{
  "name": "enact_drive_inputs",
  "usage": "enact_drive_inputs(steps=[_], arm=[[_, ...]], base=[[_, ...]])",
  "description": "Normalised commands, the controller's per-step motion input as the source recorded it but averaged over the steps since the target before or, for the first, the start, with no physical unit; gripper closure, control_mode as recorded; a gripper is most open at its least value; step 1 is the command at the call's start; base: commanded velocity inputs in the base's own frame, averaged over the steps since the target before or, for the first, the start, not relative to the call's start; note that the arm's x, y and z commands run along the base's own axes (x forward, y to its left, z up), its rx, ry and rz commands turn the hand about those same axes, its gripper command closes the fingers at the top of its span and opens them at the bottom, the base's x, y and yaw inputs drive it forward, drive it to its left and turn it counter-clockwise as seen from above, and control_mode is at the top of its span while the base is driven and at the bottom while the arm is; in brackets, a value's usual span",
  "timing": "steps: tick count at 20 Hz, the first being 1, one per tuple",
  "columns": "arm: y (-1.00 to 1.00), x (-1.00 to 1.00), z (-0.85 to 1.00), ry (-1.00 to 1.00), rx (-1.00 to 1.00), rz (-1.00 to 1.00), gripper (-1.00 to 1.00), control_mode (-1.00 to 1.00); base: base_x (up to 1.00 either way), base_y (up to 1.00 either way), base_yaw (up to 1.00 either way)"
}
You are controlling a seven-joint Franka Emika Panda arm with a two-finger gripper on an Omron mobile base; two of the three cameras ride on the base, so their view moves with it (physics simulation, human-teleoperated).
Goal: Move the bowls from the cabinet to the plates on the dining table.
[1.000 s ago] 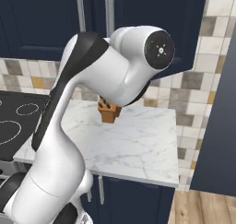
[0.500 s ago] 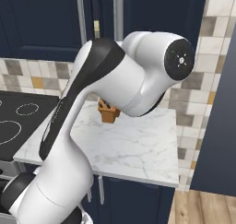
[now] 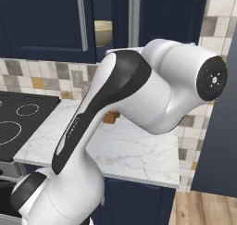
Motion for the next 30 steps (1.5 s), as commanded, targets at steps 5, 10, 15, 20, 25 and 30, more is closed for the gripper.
enact_drive_inputs(steps=[5, 10, 15, 20, 25, 30], arm=[[-0.5, -0.11, -0.1, -0.05, 0.0, 0.0, 1.0, -1.0], [-0.38, -0.03, -0.08, -0.03, 0.0, 0.0, 1.0, -1.0], [-0.14, -0.02, -0.06, -0.06, 0.0, 0.02, -1.0, -1.0], [-0.18, -0.18, 0.0, -0.04, 0.04, -0.05, -1.0, -1.0], [-0.23, -0.44, 0.0, -0.03, 0.0, -0.07, -1.0, -1.0], [0.11, -0.12, -0.01, -0.03, -0.02, -0.22, -1.0, -1.0]], base=[[0.0, 0.0, 0.0], [0.0, 0.0, 0.0], [0.0, 0.0, 0.0], [0.0, 0.0, 0.0], [0.0, 0.0, 0.0], [0.0, 0.0, 0.0]])
